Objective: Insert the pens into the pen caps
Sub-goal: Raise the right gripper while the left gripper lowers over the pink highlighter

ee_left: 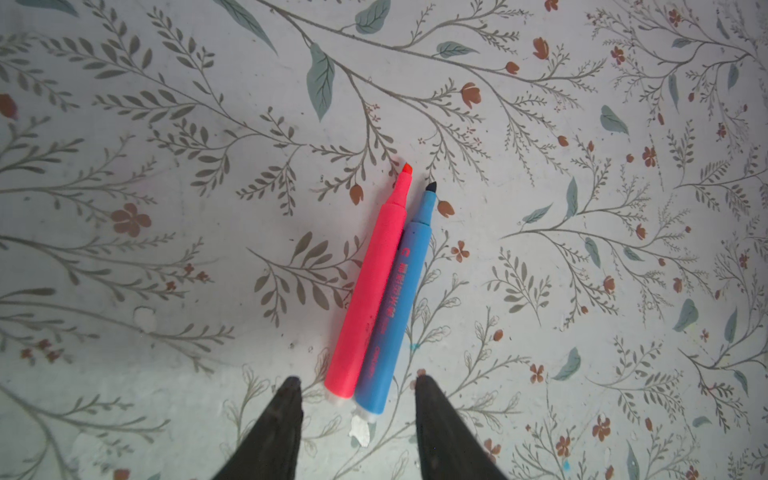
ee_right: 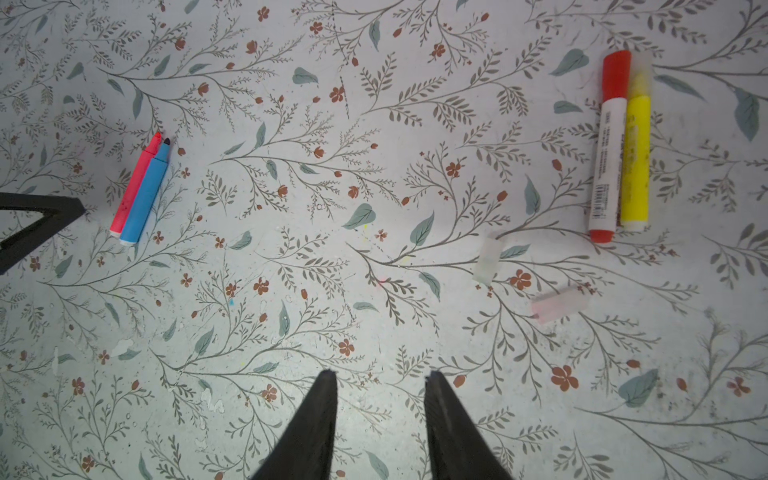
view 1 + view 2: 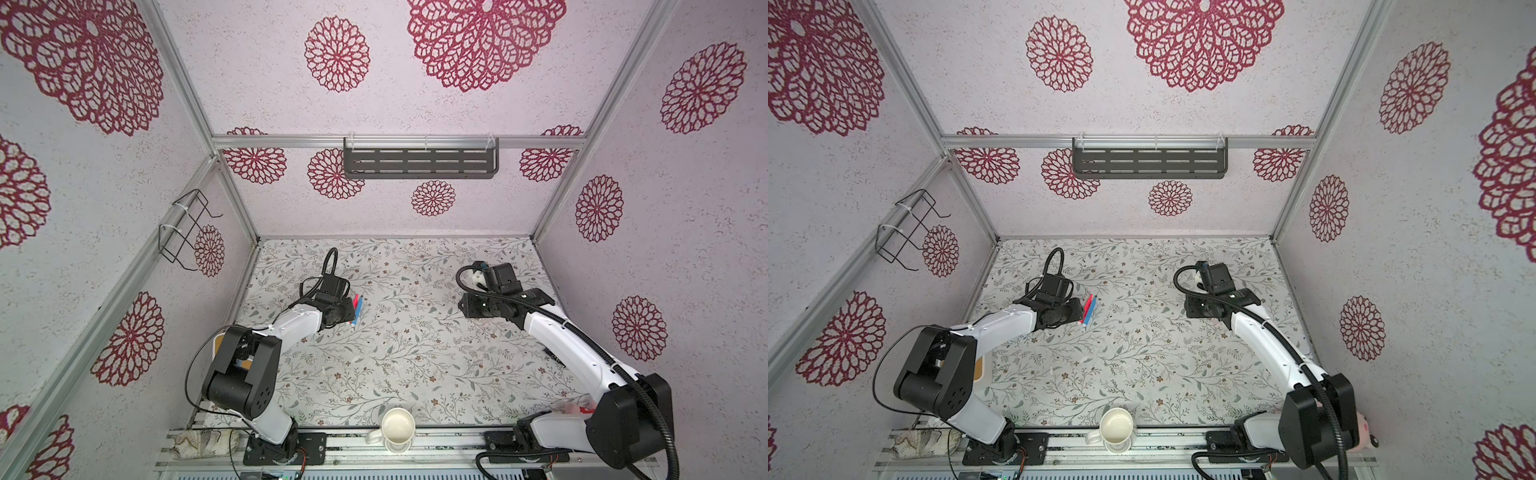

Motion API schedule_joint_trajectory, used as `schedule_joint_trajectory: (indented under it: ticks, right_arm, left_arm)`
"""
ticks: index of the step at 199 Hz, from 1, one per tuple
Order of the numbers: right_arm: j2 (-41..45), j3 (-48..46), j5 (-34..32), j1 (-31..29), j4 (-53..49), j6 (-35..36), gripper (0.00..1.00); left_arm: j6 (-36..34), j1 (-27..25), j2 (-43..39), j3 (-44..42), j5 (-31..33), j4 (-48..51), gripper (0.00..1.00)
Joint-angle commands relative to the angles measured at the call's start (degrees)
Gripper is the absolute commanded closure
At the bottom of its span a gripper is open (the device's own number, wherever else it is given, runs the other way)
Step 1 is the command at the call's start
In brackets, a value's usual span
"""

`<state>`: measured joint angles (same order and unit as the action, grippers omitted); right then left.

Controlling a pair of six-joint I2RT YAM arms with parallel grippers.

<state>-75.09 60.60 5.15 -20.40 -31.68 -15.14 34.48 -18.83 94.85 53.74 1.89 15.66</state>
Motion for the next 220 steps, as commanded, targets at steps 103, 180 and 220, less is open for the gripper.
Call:
schedule_joint_trajectory:
  ticks: [103, 180, 220]
  right_arm:
    - [3.39, -1.16, 0.26, 0.34, 1.79, -1.37, 0.61]
    - [4.38, -1.86, -1.03, 0.46, 1.55, -1.21, 0.6]
    - [4.99, -2.24, -1.02, 0.63, 1.45, -1.11, 0.6]
  left_arm:
    - [-2.22, 0.47, 7.7, 5.48, 0.24, 2.29, 0.61]
    - [-4.05, -0.49, 10.75, 8.77, 2.55, 5.37, 0.65]
    - [-4.57, -0.94, 12.39, 10.63, 1.27, 6.44, 0.66]
